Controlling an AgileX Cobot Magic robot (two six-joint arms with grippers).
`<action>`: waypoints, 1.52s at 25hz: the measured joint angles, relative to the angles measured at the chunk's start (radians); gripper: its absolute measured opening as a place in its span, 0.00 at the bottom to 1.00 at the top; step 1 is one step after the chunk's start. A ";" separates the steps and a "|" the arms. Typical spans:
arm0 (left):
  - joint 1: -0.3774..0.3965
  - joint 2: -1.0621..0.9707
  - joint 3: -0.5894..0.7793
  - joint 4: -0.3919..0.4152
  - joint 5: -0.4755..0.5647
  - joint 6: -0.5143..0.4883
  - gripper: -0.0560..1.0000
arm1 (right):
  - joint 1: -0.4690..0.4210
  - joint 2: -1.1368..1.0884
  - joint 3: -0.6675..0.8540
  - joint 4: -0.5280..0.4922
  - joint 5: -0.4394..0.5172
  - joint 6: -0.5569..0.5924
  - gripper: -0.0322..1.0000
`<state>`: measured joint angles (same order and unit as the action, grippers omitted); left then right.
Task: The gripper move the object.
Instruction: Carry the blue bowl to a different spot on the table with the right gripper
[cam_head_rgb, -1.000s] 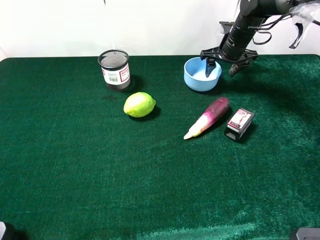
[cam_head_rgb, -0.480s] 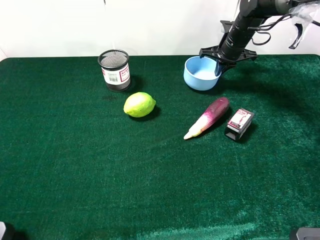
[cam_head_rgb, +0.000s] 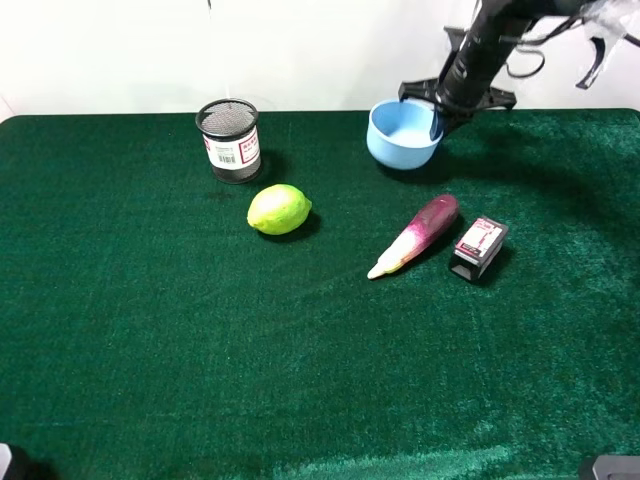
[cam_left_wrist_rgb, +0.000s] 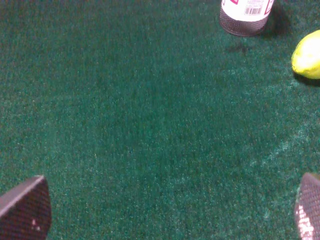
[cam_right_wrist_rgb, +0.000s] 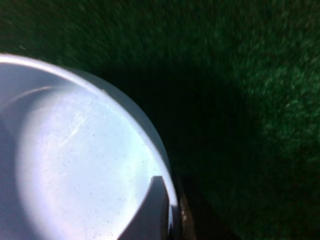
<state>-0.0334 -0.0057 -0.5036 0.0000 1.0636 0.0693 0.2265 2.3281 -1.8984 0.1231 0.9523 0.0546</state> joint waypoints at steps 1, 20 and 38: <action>0.000 0.000 0.000 0.000 0.000 0.000 0.99 | 0.000 0.000 -0.027 0.000 0.021 0.000 0.01; 0.000 0.000 0.000 0.000 0.000 0.000 0.99 | 0.037 -0.173 -0.156 0.018 0.261 0.020 0.01; 0.000 0.000 0.000 0.000 0.000 0.000 0.99 | 0.407 -0.238 -0.156 0.016 0.263 0.056 0.01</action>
<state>-0.0334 -0.0057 -0.5036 0.0000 1.0636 0.0693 0.6336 2.0900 -2.0548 0.1390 1.2153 0.1102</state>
